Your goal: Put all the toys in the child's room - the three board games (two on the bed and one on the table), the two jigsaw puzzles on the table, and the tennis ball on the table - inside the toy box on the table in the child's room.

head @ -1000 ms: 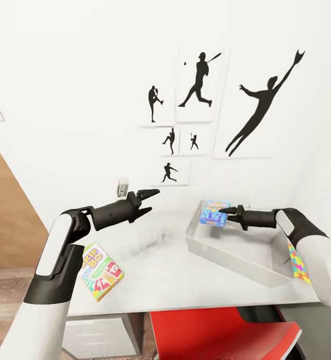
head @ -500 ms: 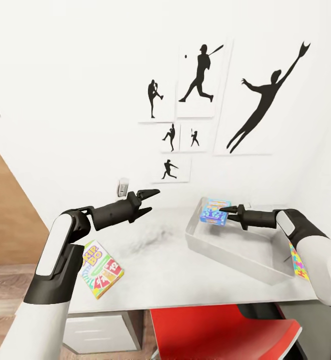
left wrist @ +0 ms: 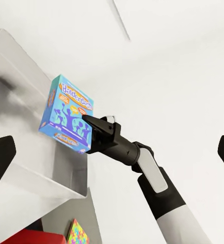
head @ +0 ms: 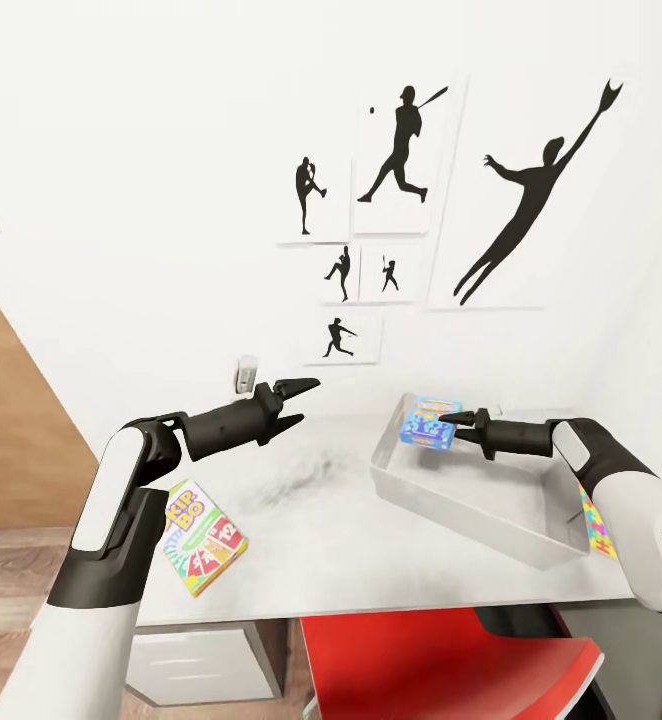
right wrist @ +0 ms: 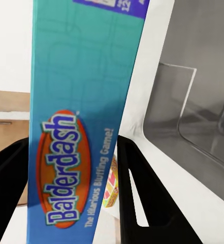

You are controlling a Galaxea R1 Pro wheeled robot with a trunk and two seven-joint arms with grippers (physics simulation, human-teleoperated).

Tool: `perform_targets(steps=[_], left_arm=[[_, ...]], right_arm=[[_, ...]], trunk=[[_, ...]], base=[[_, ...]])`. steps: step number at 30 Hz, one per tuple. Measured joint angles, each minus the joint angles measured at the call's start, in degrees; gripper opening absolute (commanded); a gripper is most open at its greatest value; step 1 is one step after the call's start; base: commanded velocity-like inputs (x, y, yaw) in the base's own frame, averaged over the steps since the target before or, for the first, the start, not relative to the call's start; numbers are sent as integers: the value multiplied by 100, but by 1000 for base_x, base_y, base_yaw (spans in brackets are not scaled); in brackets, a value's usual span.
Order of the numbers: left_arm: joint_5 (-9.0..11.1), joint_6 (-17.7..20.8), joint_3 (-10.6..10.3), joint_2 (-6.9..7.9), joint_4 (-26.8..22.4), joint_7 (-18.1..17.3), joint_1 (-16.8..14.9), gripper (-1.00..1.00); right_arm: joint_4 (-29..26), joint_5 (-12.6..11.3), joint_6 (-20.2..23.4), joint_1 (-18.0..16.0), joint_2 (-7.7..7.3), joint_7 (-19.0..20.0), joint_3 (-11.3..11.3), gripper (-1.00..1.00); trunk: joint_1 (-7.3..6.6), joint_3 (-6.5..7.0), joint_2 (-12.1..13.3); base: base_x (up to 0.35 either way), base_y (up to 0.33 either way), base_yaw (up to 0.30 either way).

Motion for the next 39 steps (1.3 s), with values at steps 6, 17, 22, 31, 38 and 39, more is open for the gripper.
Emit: perform_targets(steps=[6,17,22,31,38,39], left_arm=[[0,0,0,0,1,0,-1,100],[-2,0,0,-3,8,1,-5,100],[-7,0,-3,-1,8,1,-13,100],[-9,0,-7,0,10,1,-17,100],[-10,0,-7,-7,16,6,-19,100],[-10,0,-8,-7,16,6,-19,100]], right_arm=[[0,0,-2,4,1,-2,-4,-100],[0,1,-2,5,-4,0,-6,-100],[0,0,-2,5,-4,0,-6,-100],[0,0,-2,5,-4,0,-6,-100],[0,0,-2,6,-3,0,-6,-100],[0,0,-2,6,-3,0,-6,-100]], trunk=[[0,-6,0],[0,-71,0],[0,-113,0],[0,-194,0],[0,-258,0],[0,-267,0]], base=[[0,0,0],[0,0,0],[0,0,0],[0,0,0],[0,0,0],[0,0,0]])
